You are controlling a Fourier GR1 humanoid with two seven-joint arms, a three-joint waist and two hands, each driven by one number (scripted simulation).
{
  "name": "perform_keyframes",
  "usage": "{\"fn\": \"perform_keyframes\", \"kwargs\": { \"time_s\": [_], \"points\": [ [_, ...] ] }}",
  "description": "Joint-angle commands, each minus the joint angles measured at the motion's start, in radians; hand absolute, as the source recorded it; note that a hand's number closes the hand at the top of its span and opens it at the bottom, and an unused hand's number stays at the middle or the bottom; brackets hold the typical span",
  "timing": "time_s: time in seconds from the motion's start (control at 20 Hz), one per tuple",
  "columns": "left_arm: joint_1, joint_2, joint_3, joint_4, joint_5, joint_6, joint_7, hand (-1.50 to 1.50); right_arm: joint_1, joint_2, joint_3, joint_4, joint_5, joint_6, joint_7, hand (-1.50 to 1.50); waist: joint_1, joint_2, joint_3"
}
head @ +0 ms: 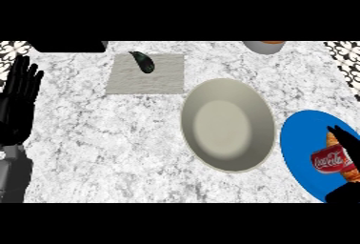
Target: Pick the can from the plate and place it in the bowl
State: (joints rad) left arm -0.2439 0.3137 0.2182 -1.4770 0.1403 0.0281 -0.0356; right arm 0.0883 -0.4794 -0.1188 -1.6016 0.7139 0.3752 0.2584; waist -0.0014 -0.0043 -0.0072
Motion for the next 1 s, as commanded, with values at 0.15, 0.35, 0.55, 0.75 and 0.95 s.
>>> {"fn": "perform_keyframes", "kwargs": {
  "time_s": [0.15, 0.35, 0.55, 0.75, 0.95],
  "points": [
    [-0.011, -0.02, -0.013, -0.071, -0.006, 0.026, 0.081, 0.0, -0.016, -0.008, -0.017, 0.112, 0.061, -0.091, -0.162, 1.5, 0.002, 0.004, 0.008],
    [-0.001, 0.014, 0.034, 0.022, 0.012, -0.045, -0.007, 0.0, -0.039, 0.018, -0.019, 0.121, 0.108, -0.141, -0.175, 1.5, 0.0, 0.004, 0.007],
    [0.04, -0.029, -0.003, -0.062, -0.028, 0.001, 0.023, 0.0, -0.002, -0.015, -0.061, 0.08, 0.102, -0.116, -0.218, 1.5, -0.001, 0.003, 0.007],
    [0.019, -0.024, 0.021, -0.063, -0.001, -0.014, 0.043, 0.0, 0.03, 0.005, -0.073, 0.025, 0.131, -0.14, -0.237, 1.5, -0.002, 0.003, 0.007],
    [-0.052, -0.027, -0.022, -0.032, -0.01, -0.028, 0.039, 0.0, -0.253, -0.235, -0.014, 0.282, 0.117, -0.032, -0.528, 1.5, 0.086, 0.035, 0.013]
  ]
}}
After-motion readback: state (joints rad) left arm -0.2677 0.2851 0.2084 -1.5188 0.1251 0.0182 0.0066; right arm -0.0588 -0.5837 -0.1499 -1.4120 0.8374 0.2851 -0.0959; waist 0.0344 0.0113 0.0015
